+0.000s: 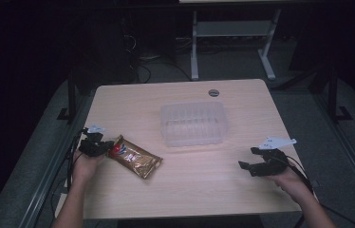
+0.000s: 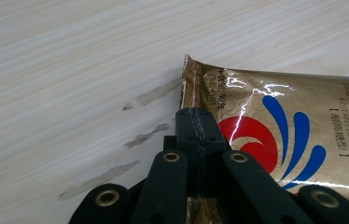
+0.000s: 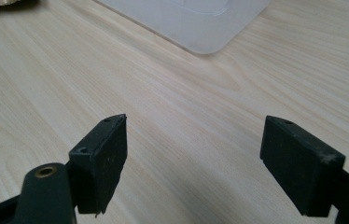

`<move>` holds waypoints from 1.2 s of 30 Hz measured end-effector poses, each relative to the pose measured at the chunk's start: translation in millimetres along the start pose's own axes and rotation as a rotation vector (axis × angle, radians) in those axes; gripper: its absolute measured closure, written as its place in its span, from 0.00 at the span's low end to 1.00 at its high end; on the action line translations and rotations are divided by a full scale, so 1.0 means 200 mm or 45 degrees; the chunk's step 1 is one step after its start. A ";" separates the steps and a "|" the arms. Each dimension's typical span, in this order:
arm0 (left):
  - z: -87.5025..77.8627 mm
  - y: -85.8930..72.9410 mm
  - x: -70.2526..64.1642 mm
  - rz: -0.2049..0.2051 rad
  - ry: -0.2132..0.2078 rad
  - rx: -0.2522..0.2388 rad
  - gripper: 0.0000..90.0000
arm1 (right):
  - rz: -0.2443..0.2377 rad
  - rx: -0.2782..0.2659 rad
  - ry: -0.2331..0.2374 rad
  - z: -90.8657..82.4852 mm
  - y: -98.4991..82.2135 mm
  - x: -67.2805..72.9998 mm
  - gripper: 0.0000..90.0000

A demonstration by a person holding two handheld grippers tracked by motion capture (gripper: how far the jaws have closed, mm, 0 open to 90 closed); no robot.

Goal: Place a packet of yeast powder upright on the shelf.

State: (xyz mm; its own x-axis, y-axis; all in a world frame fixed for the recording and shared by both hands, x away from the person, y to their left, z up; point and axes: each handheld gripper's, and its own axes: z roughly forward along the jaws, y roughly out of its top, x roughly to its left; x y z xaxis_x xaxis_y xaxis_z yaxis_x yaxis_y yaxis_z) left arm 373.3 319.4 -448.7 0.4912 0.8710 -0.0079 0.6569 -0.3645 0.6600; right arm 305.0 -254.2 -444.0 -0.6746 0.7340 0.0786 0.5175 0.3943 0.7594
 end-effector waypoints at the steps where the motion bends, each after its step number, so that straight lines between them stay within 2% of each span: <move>1: 0.00 0.00 -0.01 0.010 -0.011 0.006 1.00 | 0.001 0.005 -0.002 0.00 0.00 0.00 0.25; 9: 0.01 0.02 -0.08 0.019 -0.086 0.019 1.00 | 0.000 0.006 -0.006 -0.01 0.00 -0.01 0.25; 15: 0.02 0.03 -0.15 0.062 -0.144 0.032 1.00 | -0.003 0.007 -0.004 -0.01 0.00 0.00 0.25; 26: 0.02 0.04 -0.24 0.097 -0.220 0.052 1.00 | -0.005 -0.002 -0.004 -0.01 0.00 0.00 0.25; 28: 0.03 0.04 -0.26 0.104 -0.237 0.056 1.00 | -0.005 -0.001 -0.004 -0.01 0.00 0.00 0.25; 29: 0.03 0.04 -0.28 0.112 -0.263 0.060 1.00 | -0.013 0.003 -0.005 -0.01 0.00 0.00 0.25; 30: 0.03 0.04 -0.28 0.112 -0.263 0.060 1.00 | -0.013 0.003 -0.005 -0.01 0.00 0.00 0.25; 33: 0.04 0.06 -0.35 0.147 -0.301 0.069 1.00 | -0.010 0.001 -0.006 -0.01 0.01 0.00 0.25; 36: 0.05 0.06 -0.37 0.160 -0.328 0.073 1.00 | -0.010 0.001 -0.006 -0.01 0.01 0.00 0.25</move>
State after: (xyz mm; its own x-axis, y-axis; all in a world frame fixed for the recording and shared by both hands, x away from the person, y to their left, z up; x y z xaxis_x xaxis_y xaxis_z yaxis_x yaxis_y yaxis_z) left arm 349.6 247.1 -447.6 0.6951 0.7081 -0.1243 0.6094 -0.4887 0.6243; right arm 305.1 -255.0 -442.2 -0.6758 0.7338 0.0696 0.5129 0.4003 0.7594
